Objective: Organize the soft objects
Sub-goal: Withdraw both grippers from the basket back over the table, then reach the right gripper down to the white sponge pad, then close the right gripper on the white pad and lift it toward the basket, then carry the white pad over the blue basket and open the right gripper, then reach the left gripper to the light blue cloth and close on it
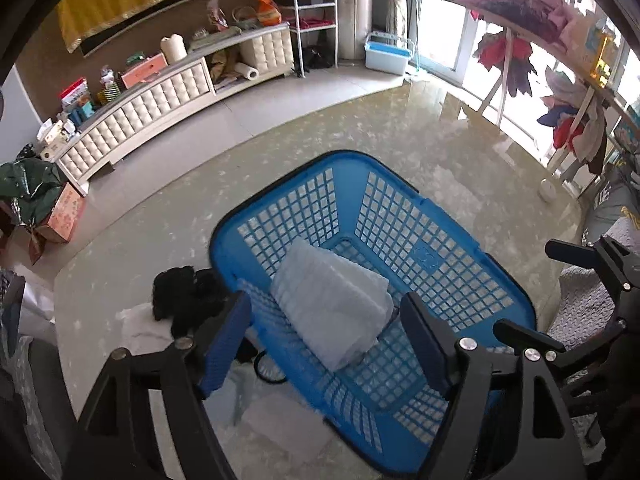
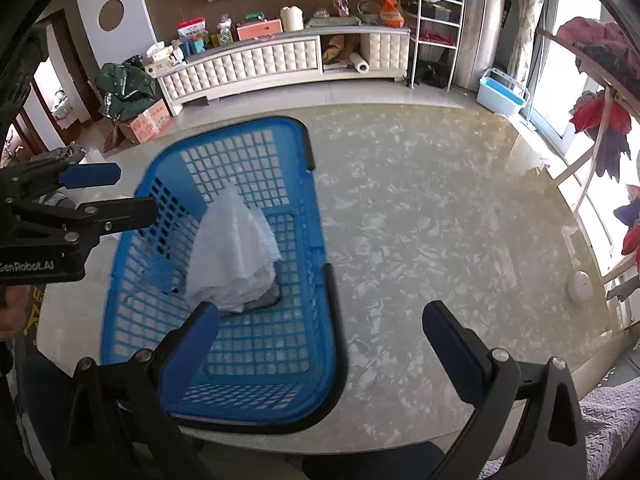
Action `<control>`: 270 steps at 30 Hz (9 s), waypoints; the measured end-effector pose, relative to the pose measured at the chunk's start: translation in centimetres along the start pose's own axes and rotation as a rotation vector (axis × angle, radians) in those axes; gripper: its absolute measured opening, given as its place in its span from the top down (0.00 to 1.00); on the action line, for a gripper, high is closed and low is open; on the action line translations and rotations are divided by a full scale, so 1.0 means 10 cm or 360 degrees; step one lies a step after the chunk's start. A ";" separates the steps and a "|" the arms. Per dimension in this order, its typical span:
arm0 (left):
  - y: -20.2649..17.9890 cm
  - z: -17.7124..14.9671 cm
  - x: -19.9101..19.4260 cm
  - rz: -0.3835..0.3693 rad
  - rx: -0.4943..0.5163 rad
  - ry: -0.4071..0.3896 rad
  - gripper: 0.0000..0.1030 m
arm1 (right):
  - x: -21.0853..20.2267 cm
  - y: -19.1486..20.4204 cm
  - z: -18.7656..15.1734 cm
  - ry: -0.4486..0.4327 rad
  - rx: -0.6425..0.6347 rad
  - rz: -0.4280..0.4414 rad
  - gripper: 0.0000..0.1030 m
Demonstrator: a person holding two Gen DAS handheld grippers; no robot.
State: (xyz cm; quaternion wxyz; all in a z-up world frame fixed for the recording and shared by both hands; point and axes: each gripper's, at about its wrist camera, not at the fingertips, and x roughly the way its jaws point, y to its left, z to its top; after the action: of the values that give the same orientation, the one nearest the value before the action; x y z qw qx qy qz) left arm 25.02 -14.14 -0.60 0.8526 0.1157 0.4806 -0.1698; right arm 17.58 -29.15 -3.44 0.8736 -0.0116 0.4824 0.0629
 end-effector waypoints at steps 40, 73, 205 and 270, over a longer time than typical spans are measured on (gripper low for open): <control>0.89 -1.43 -1.02 0.0164 -0.0259 -0.0169 0.08 | -0.06 1.54 -0.09 -0.0040 -0.0352 0.0186 0.01; 1.86 -2.34 -0.20 0.0102 -0.0616 0.0119 0.08 | 1.12 2.42 -0.29 0.0413 -0.0541 0.0272 0.01; 1.79 -1.75 0.93 0.0041 -0.0522 0.0245 0.08 | 1.31 0.83 0.65 0.0383 -0.0067 -0.0112 0.21; 1.53 -1.11 0.43 -0.0201 -0.0468 0.0104 1.00 | 0.32 0.42 0.15 0.0262 -0.0014 0.0062 0.07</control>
State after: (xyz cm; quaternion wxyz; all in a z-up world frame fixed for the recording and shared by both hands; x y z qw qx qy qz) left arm 24.56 3.06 -9.39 0.8318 -0.0353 0.5341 -0.1470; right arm 20.08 -24.53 -5.18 0.8295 -0.0112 0.5525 0.0808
